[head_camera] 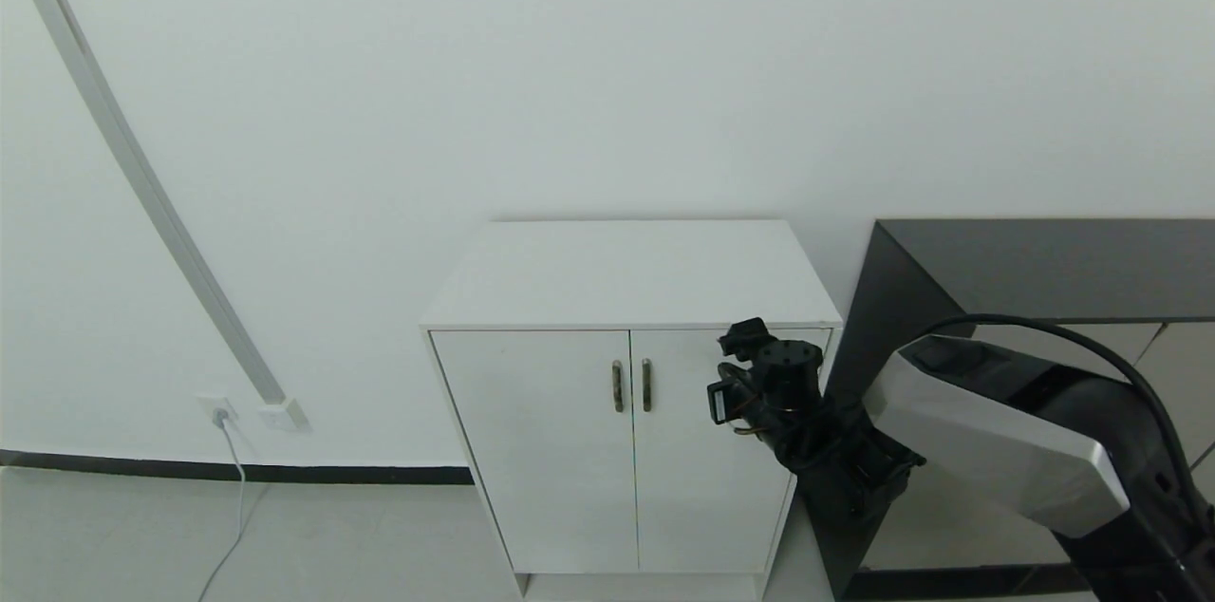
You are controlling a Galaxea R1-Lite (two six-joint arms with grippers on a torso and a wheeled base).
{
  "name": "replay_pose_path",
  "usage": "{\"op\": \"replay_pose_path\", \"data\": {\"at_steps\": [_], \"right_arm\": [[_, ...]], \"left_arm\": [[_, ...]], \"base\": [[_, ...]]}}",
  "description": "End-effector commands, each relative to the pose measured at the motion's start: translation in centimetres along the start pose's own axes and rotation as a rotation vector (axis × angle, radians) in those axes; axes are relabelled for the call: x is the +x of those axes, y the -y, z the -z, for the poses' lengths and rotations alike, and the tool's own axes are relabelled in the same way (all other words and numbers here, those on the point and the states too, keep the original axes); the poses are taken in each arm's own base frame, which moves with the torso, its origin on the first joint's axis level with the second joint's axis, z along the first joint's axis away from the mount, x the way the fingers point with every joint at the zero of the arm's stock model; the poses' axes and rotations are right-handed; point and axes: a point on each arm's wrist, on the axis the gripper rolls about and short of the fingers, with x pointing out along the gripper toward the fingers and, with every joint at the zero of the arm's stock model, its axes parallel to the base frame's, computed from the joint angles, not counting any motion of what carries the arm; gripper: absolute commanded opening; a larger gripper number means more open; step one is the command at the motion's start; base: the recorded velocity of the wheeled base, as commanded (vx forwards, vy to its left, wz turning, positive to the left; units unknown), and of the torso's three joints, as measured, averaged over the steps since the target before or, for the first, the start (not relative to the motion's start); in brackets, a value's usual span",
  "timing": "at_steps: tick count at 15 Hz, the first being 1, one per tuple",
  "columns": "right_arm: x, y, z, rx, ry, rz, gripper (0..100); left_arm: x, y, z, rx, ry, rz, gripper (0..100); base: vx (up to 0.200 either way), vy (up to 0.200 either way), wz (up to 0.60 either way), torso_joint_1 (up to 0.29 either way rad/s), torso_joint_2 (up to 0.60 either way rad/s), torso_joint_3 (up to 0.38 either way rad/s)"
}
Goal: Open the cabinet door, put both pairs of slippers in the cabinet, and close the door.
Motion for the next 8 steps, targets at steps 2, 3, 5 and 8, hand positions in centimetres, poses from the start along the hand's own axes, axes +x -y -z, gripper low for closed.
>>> {"op": "replay_pose_path", "data": {"at_steps": [2,3,5,8], "right_arm": [[-3.2,1.7,-1.3,-0.002,0.026,0.022,0],[-4.1,2.8,-1.3,-0.002,0.018,0.042,0],[-5.7,5.1,-1.1,0.007,0.012,0.089,0],[-8.4,8.8,-0.8,0.024,0.005,0.175,0]], "left_arm": [[0.0,0.0,0.0,-0.001,0.001,0.0,0],[0.0,0.0,0.0,-0.001,0.001,-0.002,0],[0.0,0.0,0.0,-0.001,-0.001,-0.002,0],[0.0,0.0,0.0,-0.001,0.001,0.0,0]], "base": [[0.0,0.0,0.0,0.0,0.0,0.0],[0.0,0.0,0.0,0.0,0.0,0.0],[0.0,0.0,0.0,0.0,0.0,0.0],[0.0,0.0,0.0,0.0,0.0,0.0]]}}
